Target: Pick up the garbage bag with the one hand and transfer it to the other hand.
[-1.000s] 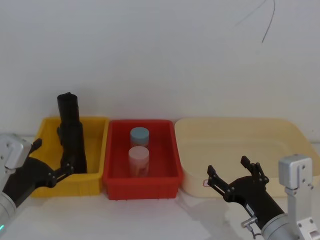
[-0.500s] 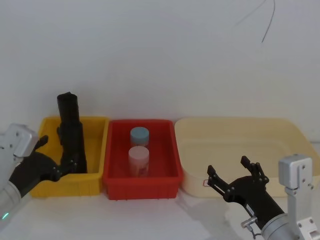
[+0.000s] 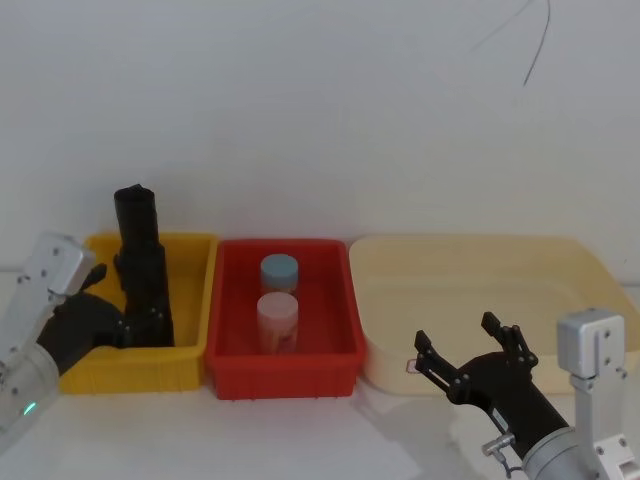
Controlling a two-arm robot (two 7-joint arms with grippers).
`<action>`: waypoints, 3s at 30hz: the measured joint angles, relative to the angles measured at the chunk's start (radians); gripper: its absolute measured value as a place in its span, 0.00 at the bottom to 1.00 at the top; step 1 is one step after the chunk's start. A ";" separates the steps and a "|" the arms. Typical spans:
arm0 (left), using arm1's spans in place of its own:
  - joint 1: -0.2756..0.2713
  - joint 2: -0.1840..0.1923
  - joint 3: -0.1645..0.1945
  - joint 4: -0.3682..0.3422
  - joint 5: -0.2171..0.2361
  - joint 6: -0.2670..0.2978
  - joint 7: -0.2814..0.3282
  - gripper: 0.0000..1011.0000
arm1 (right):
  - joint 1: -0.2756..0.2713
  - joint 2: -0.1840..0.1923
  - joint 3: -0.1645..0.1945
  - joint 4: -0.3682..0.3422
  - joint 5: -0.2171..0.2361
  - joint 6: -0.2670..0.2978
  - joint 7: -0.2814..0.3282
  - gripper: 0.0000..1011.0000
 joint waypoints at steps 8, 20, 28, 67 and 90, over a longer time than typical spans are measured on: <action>-0.058 -0.038 0.010 0.081 0.014 -0.002 -0.007 0.99 | 0.000 0.000 0.000 0.000 0.000 0.000 0.000 0.99; -0.113 -0.076 0.018 0.154 0.029 -0.007 -0.014 0.92 | 0.000 0.000 0.000 0.000 0.000 0.000 0.000 0.99; -0.129 -0.087 0.021 0.174 0.032 -0.009 -0.016 0.72 | 0.000 0.000 0.000 0.000 0.000 0.000 0.000 0.99; -0.197 -0.058 -0.048 -0.007 -0.055 0.005 -0.149 0.41 | 0.090 0.137 0.005 -0.044 0.103 0.124 0.263 0.99; -0.173 -0.075 0.003 -0.158 -0.201 0.167 -0.275 0.39 | 0.134 0.220 -0.068 -0.078 0.103 0.212 0.347 0.99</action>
